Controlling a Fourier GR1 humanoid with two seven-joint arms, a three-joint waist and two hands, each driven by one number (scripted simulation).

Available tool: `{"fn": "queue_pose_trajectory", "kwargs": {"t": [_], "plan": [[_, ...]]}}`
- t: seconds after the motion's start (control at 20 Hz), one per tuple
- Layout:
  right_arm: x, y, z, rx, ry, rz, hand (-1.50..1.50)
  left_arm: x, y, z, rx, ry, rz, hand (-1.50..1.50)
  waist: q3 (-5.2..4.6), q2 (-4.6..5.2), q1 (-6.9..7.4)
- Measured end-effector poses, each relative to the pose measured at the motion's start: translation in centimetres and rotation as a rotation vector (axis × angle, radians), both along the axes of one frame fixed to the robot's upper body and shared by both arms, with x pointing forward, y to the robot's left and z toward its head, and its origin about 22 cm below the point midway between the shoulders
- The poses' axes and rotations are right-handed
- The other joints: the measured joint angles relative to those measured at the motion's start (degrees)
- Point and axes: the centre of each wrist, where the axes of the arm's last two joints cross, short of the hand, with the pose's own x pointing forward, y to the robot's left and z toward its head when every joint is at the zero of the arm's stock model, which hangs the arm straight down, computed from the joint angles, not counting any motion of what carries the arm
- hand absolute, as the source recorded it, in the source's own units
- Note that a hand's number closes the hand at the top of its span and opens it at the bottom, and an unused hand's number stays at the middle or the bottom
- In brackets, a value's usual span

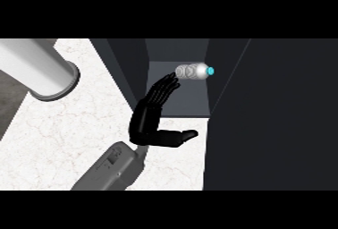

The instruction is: Pick up the bottled water, place it into the cabinet and close the cabinet

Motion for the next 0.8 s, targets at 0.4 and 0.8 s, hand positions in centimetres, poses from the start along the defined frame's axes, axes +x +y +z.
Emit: {"fn": "queue_pose_trajectory", "kwargs": {"t": [0.4, 0.8], "plan": [[-0.5, 0.1, 1.0, -0.097, 0.031, 0.225, 1.50, -4.5, 4.5, -0.2, 0.001, 0.040, -0.004, -1.50, -0.04, -0.06, 0.12], [-0.6, 1.6, 1.6, -0.080, 0.002, 0.421, 1.50, -7.8, 10.5, 0.4, -0.014, 0.042, 0.084, -1.50, -0.09, -0.15, -0.27]]}}
